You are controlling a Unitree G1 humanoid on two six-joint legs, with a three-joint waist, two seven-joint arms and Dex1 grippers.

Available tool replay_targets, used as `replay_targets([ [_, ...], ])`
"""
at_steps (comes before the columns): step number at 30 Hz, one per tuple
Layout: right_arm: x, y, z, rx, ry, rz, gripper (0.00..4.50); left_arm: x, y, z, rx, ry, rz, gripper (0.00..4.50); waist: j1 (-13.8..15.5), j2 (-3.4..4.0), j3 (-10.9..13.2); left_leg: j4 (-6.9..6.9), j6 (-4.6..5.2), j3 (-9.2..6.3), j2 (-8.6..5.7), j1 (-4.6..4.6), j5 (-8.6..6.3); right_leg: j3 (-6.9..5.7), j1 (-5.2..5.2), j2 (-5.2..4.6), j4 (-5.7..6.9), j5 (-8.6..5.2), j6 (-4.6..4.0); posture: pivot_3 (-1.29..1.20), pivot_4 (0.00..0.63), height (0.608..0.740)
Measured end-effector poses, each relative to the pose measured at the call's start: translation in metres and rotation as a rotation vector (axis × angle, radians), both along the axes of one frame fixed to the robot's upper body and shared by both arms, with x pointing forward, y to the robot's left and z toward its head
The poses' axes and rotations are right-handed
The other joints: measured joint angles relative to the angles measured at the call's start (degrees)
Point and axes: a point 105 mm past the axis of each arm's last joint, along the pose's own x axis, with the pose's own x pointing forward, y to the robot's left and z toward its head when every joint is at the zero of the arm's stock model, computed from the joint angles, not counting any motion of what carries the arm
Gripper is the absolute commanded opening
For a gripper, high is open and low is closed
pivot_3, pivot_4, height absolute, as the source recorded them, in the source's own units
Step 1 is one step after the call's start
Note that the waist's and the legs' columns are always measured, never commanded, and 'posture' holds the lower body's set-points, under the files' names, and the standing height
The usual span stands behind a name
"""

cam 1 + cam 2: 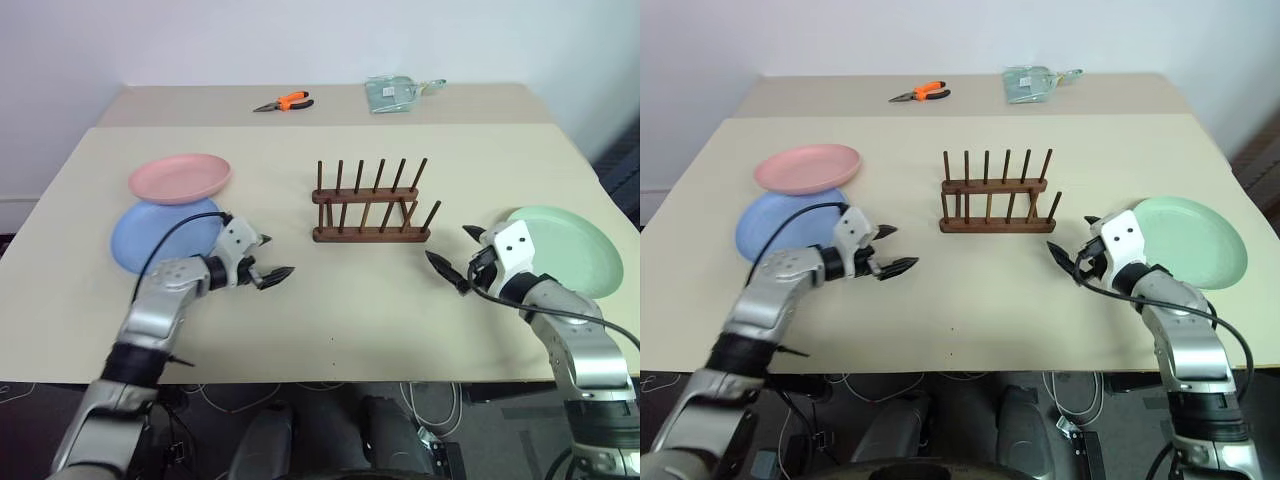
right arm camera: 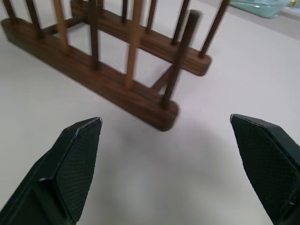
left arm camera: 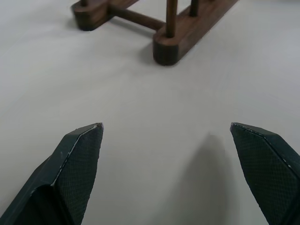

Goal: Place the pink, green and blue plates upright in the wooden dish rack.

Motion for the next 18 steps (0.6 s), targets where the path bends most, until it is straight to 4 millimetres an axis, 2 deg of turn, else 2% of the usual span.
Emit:
replay_targets([
  [4, -0.011, 0.003, 0.008, 0.004, -0.027, -0.04, 4.5, 0.025, -0.033, 0.001, 0.007, 0.005, -0.068, 4.46, 0.36, -0.03, -0.01, -0.02, 0.0, 0.02, -0.01, -0.02, 0.0, -0.01, -0.02, -0.02, -0.02, 0.0, 0.02, 0.0, 0.15, 0.74],
  [7, -0.017, 0.001, 0.015, 0.0, -0.051, -0.083, 4.5, 0.034, -0.05, 0.001, 0.01, 0.004, -0.094, 4.46, 0.36, -0.08, -0.01, -0.04, 0.01, 0.02, 0.0, -0.01, -0.01, -0.02, -0.02, -0.02, -0.02, -0.06, 0.13, 0.0, 0.15, 0.74],
  [10, -0.026, -0.002, 0.011, -0.011, -0.028, -0.116, 4.5, 0.038, -0.062, 0.001, 0.012, 0.005, -0.116, 3.6, 0.43, -0.1, -0.02, -0.02, 0.01, 0.01, -0.01, -0.01, -0.01, -0.04, 0.01, -0.03, -0.02, -0.14, 0.28, 0.0, 0.15, 0.74],
  [15, -0.034, -0.013, 0.017, -0.025, -0.043, -0.168, 4.5, 0.031, -0.076, -0.003, 0.009, -0.01, -0.181, 1.23, 0.42, -0.13, -0.04, -0.01, 0.01, -0.01, -0.02, 0.0, -0.01, -0.04, 0.03, -0.03, -0.02, -0.12, 0.35, 0.0, 0.15, 0.74],
  [18, -0.038, -0.018, 0.014, -0.049, -0.024, -0.177, 4.5, 0.024, -0.075, -0.004, 0.005, -0.024, -0.238, 1.23, 0.32, -0.11, -0.05, -0.04, 0.01, 0.01, -0.01, 0.01, -0.01, -0.03, 0.03, -0.04, -0.01, -0.12, 0.35, 0.0, 0.15, 0.74],
])
